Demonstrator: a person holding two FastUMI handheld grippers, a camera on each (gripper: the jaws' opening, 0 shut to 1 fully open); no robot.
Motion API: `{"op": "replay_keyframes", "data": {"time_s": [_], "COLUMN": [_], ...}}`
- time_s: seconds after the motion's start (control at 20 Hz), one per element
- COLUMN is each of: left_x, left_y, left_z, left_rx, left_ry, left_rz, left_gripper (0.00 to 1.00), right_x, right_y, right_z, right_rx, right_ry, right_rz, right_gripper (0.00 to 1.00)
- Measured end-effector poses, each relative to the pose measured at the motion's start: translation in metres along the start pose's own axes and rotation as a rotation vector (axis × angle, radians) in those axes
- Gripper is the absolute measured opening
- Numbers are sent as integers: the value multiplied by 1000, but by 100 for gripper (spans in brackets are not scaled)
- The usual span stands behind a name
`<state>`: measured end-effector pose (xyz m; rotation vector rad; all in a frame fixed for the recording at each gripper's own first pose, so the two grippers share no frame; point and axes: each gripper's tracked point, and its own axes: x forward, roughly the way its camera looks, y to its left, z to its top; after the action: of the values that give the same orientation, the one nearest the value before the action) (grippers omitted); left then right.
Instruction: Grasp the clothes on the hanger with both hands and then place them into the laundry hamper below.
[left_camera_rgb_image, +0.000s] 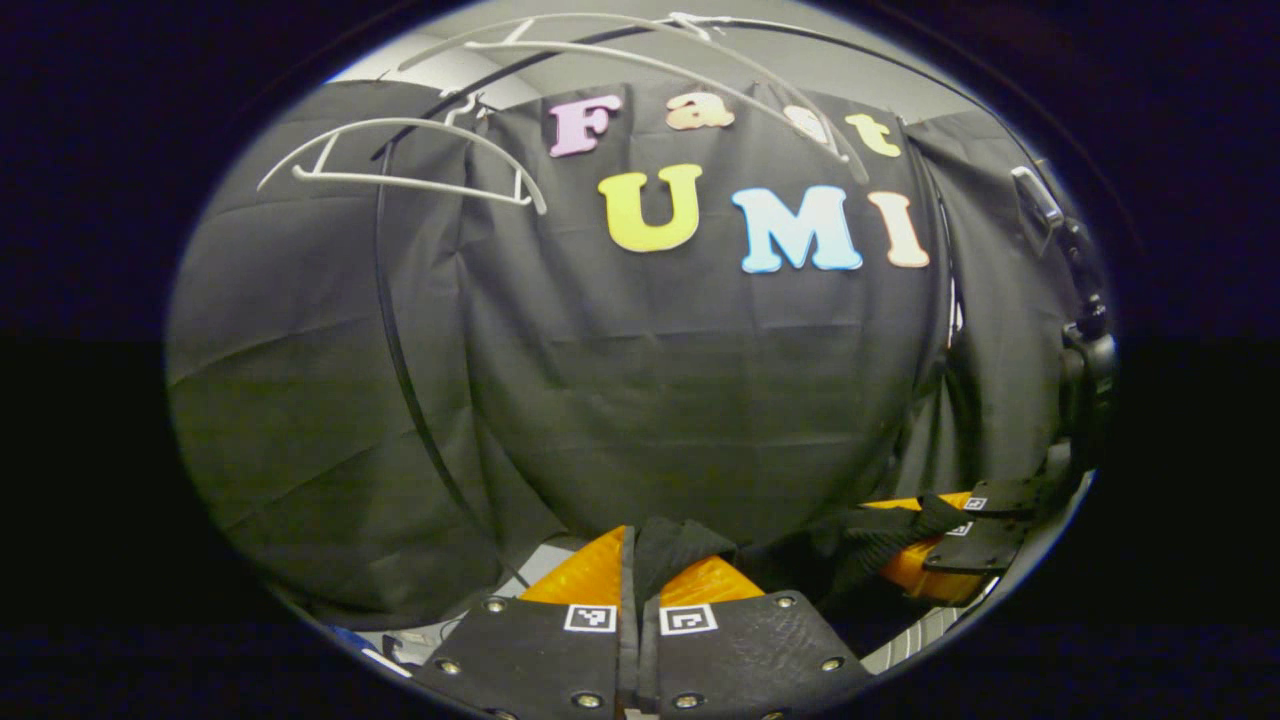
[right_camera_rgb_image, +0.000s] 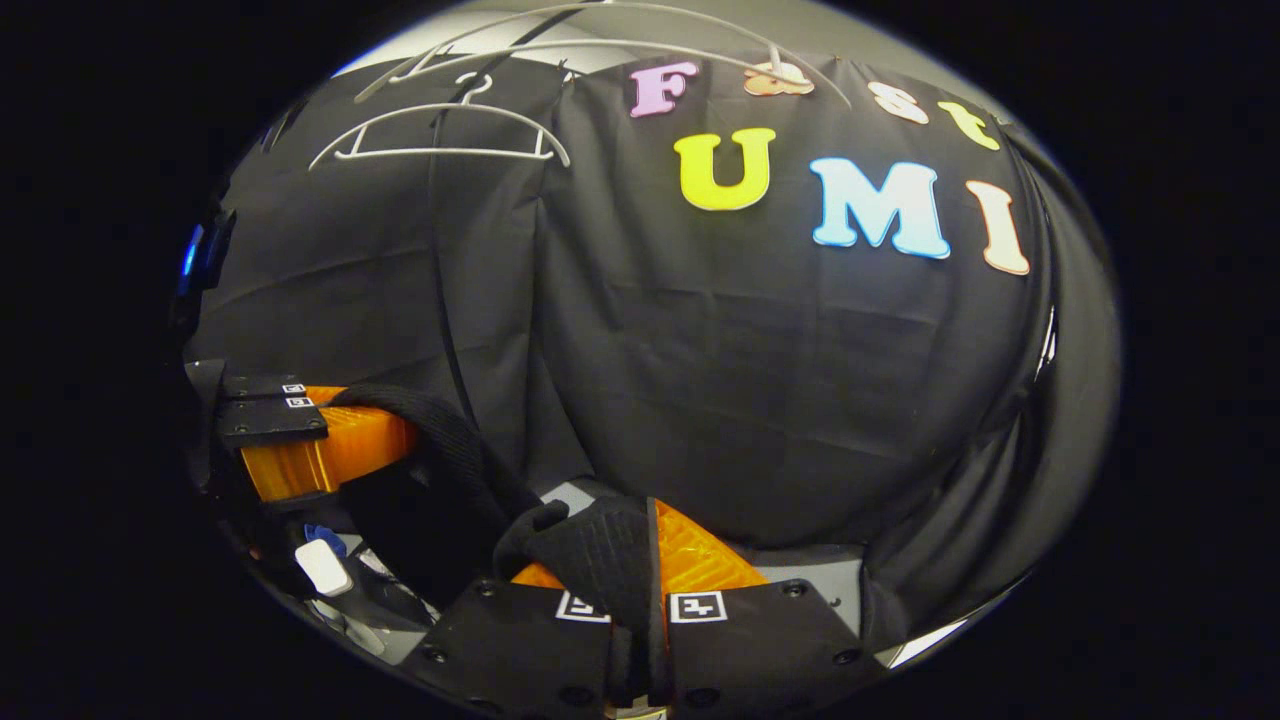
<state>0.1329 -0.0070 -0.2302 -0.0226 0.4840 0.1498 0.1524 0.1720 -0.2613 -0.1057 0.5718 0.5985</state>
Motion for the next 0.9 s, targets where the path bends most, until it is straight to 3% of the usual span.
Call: {"op": "replay_keyframes", "data": {"time_s": [0.5,0.65,0.85,0.9], "left_x": [49,55,52,54], "left_y": [-6,-10,-8,-9], "left_z": [-108,-143,-177,-180], "left_rx": [31,24,52,62], "left_ry": [279,355,436,442], "left_rz": [-6,-28,-30,-31], "left_gripper": [1,0,5,18], "right_x": [13,13,6,4], "right_y": [3,7,14,17], "right_z": [-100,-128,-149,-156], "right_rx": [65,55,46,51], "right_ry": [292,393,512,534], "right_rz": [-18,-14,-6,-4], "right_gripper": [9,13,17,16]}}
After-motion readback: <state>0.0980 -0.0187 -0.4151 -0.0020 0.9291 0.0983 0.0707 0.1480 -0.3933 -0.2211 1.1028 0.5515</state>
